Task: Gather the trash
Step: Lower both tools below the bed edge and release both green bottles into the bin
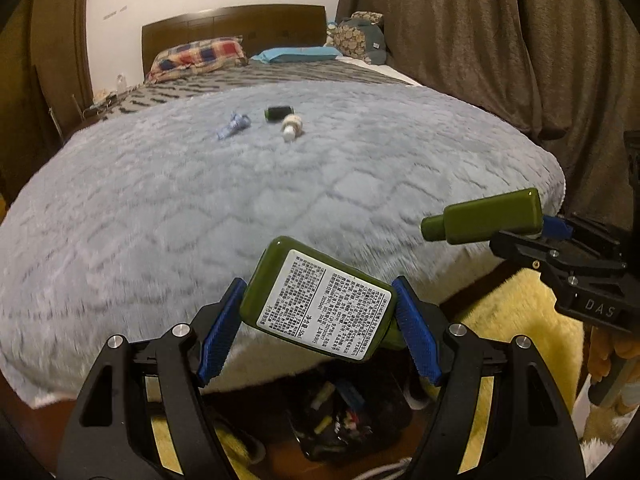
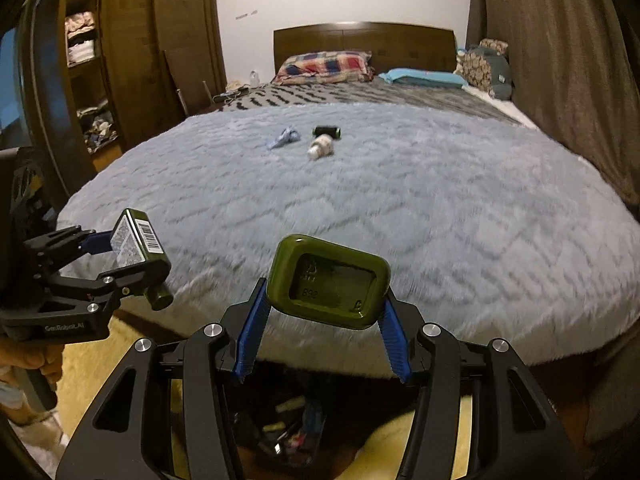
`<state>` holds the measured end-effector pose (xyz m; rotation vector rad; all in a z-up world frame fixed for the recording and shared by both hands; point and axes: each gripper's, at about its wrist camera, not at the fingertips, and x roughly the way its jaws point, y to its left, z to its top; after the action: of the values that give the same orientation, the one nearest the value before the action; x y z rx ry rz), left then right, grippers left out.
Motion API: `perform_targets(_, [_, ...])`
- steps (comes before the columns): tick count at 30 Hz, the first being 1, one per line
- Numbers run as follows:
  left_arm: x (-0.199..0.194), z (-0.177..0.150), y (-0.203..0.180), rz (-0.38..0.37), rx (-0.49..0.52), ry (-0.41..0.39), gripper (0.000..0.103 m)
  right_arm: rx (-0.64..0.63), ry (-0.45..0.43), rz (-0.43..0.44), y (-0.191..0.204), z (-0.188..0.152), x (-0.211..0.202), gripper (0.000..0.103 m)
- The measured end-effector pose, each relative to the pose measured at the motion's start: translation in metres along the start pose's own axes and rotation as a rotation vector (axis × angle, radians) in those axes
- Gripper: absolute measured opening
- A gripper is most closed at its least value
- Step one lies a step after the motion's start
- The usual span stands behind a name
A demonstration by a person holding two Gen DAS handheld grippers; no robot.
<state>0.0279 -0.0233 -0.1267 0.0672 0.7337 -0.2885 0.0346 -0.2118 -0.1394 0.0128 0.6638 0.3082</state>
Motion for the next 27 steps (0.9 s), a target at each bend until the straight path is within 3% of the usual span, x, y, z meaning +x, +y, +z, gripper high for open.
perform_targets(8, [0.014,-0.047,-0.007,-0.013,-0.021,0.106,0.070,0.004,0.094,0.026,0.013,-0.040,0.006,0.053])
perform_targets(18, [0.073,-0.098,0.003,-0.019,-0.062,0.301,0.070,0.044,0.312,0.077,0.017,-0.083,0.067,0.053])
perform_targets(27, [0.121,-0.126,0.003,-0.051,-0.080,0.442,0.070,0.080,0.447,0.104,0.020,-0.104,0.116,0.053])
